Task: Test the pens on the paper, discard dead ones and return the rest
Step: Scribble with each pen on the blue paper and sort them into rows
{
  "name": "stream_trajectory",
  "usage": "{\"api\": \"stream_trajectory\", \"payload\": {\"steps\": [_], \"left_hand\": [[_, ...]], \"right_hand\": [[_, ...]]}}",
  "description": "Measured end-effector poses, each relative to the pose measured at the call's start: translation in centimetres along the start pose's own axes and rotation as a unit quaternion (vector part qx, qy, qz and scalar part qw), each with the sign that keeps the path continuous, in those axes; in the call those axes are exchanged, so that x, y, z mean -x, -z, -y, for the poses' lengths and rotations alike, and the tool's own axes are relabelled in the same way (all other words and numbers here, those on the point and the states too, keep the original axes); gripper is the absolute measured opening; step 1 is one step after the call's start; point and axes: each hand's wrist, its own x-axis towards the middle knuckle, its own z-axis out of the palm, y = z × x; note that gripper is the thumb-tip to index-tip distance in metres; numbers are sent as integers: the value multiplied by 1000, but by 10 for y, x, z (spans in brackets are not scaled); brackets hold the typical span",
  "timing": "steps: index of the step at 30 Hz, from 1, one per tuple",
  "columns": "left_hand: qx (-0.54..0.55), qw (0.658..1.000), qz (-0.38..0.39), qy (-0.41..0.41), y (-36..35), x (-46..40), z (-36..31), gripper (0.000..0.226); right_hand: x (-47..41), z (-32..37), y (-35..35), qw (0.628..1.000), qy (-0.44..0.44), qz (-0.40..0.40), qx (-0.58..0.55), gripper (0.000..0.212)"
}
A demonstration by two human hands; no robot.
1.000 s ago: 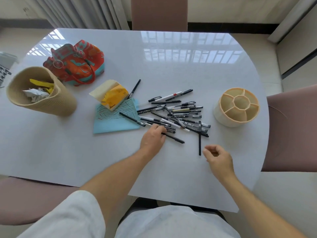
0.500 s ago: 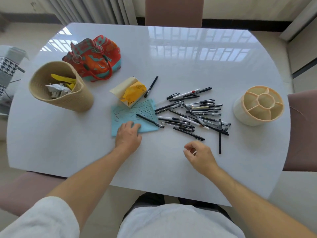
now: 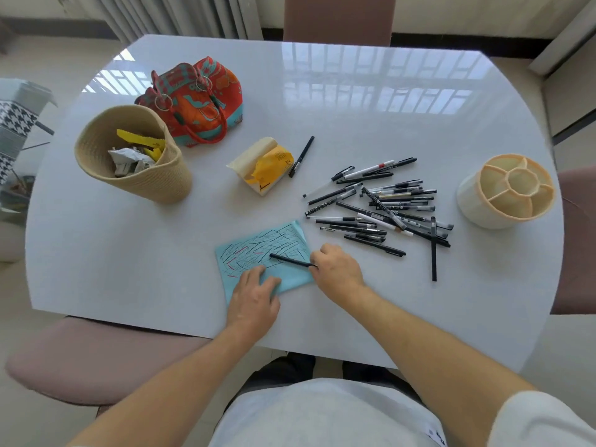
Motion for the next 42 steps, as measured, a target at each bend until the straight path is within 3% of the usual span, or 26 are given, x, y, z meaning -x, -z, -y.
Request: {"api": "stream_trajectory", "payload": {"steps": [7, 13, 22, 26, 30, 34, 38, 42], "left_hand": [[-12, 995, 7, -98, -8, 18, -1, 41], [-18, 976, 34, -214, -20, 10, -41, 42], [-68, 963, 90, -246, -47, 7, -111, 49], [-72, 962, 99, -243, -56, 7, -137, 49], [-60, 965, 104, -234, -61, 5, -153, 49], [90, 981, 80, -153, -57, 4, -164, 45], [248, 954, 141, -88, -46, 7, -174, 34], [285, 942, 157, -86, -35, 11, -170, 12]], "right_hand": [[40, -18, -8, 1000, -13, 3, 27, 20], [85, -67, 4, 992, -120, -24, -15, 19], [126, -133, 28, 976, -185, -55, -99, 15], [135, -152, 38, 933, -239, -120, -242, 9], [138, -156, 47, 846, -275, -141, -435, 4], [140, -150, 49, 783, -244, -108, -563, 5], [145, -138, 42, 754, -201, -69, -621, 10], [148, -126, 38, 748, -182, -35, -637, 12]]}}
